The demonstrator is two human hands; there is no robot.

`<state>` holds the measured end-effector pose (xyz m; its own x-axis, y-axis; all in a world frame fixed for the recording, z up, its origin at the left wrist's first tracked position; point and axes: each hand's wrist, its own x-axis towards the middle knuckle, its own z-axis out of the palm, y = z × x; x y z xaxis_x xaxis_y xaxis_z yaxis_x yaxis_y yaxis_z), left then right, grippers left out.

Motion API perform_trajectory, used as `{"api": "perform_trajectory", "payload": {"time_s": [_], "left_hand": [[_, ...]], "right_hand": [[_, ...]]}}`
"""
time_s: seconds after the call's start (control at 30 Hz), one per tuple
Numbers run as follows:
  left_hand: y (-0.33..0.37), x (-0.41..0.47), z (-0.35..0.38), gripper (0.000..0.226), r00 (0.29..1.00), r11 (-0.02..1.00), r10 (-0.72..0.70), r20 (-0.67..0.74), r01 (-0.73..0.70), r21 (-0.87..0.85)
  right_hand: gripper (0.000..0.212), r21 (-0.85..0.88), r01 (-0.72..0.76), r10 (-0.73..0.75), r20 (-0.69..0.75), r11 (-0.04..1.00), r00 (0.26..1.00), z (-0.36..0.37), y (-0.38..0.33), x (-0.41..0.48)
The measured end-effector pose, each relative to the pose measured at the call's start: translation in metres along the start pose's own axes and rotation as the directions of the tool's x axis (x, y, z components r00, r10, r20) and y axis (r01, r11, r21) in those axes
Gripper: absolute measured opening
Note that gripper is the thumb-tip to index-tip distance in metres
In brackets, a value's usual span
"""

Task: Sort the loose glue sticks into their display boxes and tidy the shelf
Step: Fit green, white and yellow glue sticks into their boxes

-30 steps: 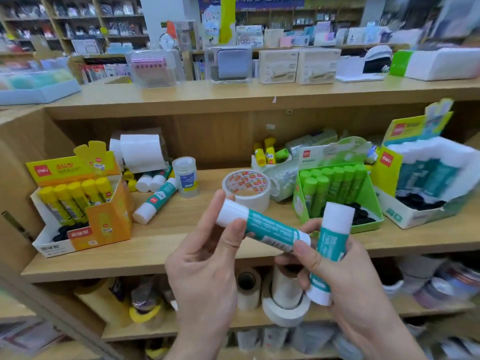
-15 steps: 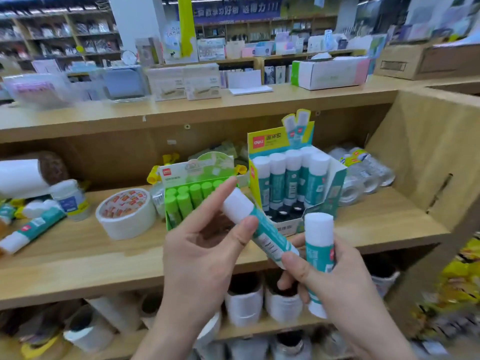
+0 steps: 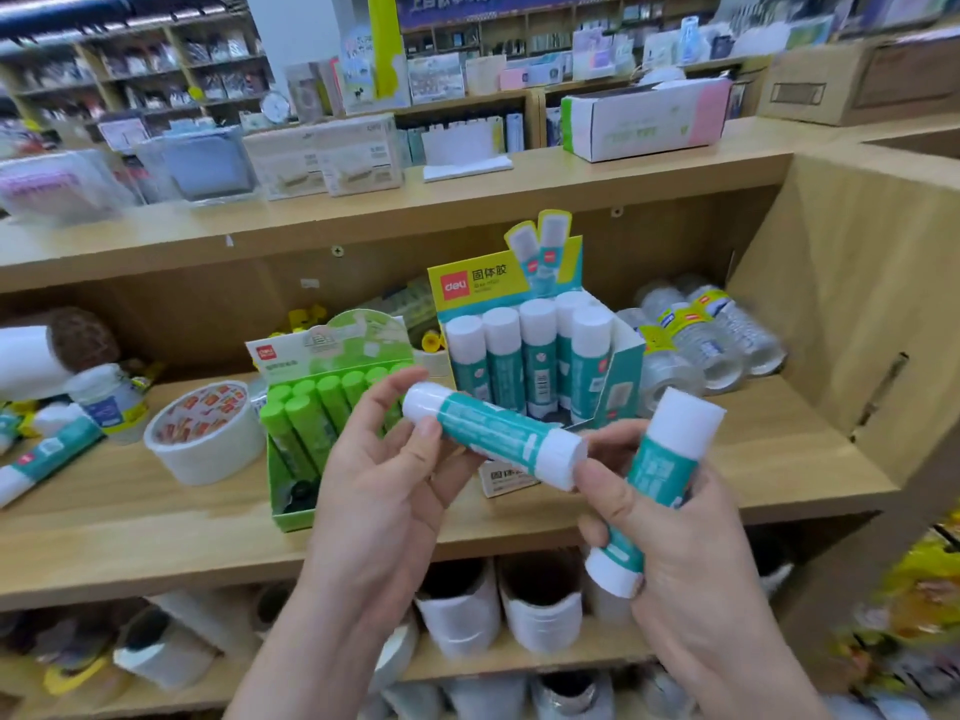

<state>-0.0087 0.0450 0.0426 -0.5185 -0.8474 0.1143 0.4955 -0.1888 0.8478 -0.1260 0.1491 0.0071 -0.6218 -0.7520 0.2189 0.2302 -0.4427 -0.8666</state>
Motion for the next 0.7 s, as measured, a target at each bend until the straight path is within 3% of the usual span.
{"api": "perform_trajectory", "payload": {"time_s": [0.13,0.23,0.3,0.37,0.43,0.57,0.7], "left_hand": [[-0.002,0.0,0.001,0.03,1.0,1.0,-0.011,-0.021,0.01,-0.027],[0.007,0.006,0.003,0.033,0.983,0.983,0.169,-0.075,-0.163,0.084],[0.019,0.013,0.005,0.036,0.907,0.853,0.419,-0.034,-0.38,0.358],[0.025,0.022,0.01,0.041,0.828,0.611,0.548,0.119,-0.493,0.619],[0.021,0.032,0.017,0.045,0.803,0.454,0.542,0.247,-0.527,0.719],[-0.003,0.053,0.03,0.045,0.792,0.298,0.456,0.406,-0.566,0.769],[-0.021,0.069,0.032,0.042,0.777,0.166,0.414,0.475,-0.577,0.8]], "right_hand": [[0.037,0.004,0.007,-0.007,0.026,1.0,1.0,-0.001,0.002,0.005],[0.028,-0.039,0.026,-0.027,-0.018,0.999,0.999,-0.01,0.0,0.01],[0.045,-0.081,0.072,-0.076,-0.046,0.994,0.996,-0.02,-0.01,0.017],[0.038,-0.038,0.101,-0.104,-0.085,0.994,0.991,-0.03,-0.026,0.027],[0.027,-0.063,0.139,-0.145,-0.106,0.988,0.984,-0.037,-0.043,0.037],[0.029,-0.295,0.263,-0.266,0.03,0.919,0.963,-0.035,-0.064,0.051],[0.033,-0.429,0.265,-0.187,0.215,0.863,0.958,-0.031,-0.06,0.062]]}}
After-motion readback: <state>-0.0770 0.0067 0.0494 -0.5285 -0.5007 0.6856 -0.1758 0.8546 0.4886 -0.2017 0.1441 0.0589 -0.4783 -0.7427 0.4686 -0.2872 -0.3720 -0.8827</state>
